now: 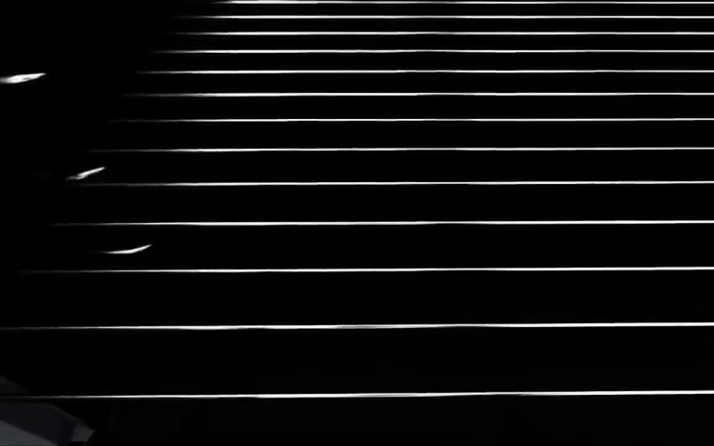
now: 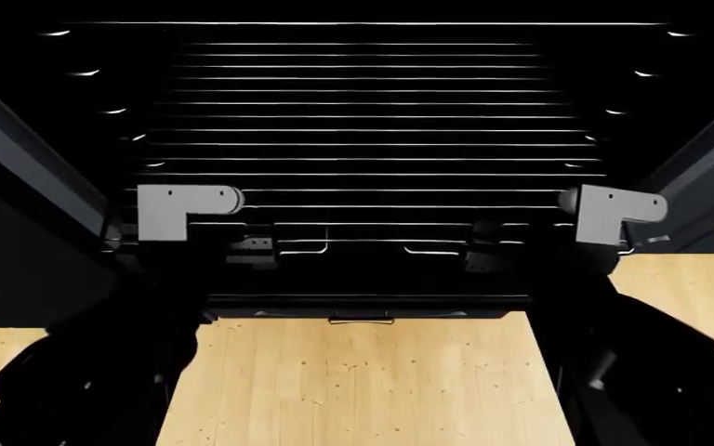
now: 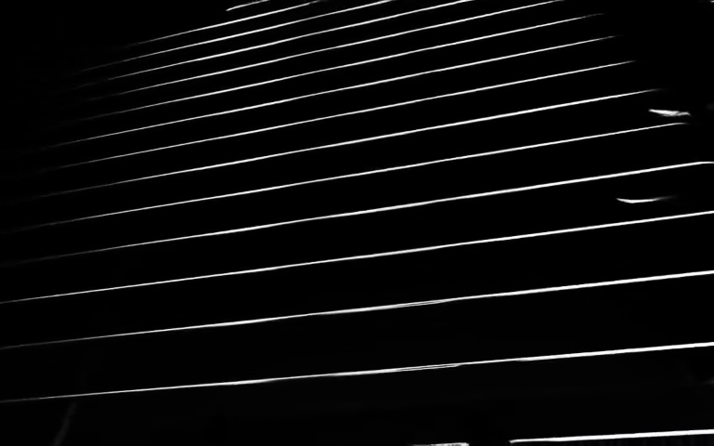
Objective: Fully slide the bottom oven rack out.
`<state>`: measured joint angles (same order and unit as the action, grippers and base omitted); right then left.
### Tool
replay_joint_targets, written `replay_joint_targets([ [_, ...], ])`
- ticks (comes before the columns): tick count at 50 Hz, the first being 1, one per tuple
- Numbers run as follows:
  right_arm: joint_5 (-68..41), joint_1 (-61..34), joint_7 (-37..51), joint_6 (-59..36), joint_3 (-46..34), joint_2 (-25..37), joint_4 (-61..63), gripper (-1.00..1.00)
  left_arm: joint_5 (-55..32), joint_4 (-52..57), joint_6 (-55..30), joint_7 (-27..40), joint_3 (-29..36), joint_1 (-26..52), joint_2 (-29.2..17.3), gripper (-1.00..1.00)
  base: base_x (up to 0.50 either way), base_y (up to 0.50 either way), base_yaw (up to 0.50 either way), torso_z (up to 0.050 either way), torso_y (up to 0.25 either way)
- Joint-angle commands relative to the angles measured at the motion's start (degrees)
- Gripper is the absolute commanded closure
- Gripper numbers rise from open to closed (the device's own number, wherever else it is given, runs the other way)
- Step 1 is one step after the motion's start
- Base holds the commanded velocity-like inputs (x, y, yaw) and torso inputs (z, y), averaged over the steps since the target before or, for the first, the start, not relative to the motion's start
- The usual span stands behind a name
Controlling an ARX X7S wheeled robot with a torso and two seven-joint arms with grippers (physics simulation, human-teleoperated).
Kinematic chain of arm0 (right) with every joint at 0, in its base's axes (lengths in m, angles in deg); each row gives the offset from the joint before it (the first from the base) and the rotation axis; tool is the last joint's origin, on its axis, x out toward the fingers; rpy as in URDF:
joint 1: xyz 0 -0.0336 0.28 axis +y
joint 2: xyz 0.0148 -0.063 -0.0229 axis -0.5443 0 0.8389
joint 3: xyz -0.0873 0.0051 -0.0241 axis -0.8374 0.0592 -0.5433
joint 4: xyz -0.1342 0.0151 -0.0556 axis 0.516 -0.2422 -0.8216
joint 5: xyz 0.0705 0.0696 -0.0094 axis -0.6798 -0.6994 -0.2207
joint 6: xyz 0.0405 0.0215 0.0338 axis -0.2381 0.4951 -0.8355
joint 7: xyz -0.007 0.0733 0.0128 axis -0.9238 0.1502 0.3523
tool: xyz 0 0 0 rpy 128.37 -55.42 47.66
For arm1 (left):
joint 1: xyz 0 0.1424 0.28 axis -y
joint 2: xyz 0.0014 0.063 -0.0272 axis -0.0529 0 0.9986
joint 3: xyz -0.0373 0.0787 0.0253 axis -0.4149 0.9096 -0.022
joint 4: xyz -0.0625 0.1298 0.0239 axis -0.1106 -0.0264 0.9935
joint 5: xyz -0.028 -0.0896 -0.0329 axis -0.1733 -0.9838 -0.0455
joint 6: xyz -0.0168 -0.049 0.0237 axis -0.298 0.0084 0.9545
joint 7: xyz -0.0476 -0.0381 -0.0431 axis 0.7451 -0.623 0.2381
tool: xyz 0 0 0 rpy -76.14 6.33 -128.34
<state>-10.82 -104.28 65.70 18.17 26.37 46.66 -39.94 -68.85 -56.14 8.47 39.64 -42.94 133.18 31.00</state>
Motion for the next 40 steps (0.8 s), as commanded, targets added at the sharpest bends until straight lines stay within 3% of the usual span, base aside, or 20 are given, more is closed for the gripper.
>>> replay_joint_targets([
  [1,-10.2,9.63,2.62,-30.97,-8.58,0.88,-12.51,-1.0,-16.26,-25.44,-35.82,-2.95,8.78,-7.41,2.14,-1.0,0.0,0.0,-0.01,-0.009,-0.016],
  [32,-13.52,15.35,5.33,-30.07,-7.94,6.82,-3.77,-1.0,-22.1,-17.91,-40.19,2.11,7.5,-11.18,-2.59,-1.0,-0.01,0.0,-0.01,-0.006,-0.016],
  [40,-14.24,16.56,5.23,-29.81,-7.87,7.89,-2.61,-1.0,-21.2,-18.95,-39.45,0.67,8.88,-13.94,-2.61,-1.0,0.0,0.0,0.0,-0.006,-0.015],
])
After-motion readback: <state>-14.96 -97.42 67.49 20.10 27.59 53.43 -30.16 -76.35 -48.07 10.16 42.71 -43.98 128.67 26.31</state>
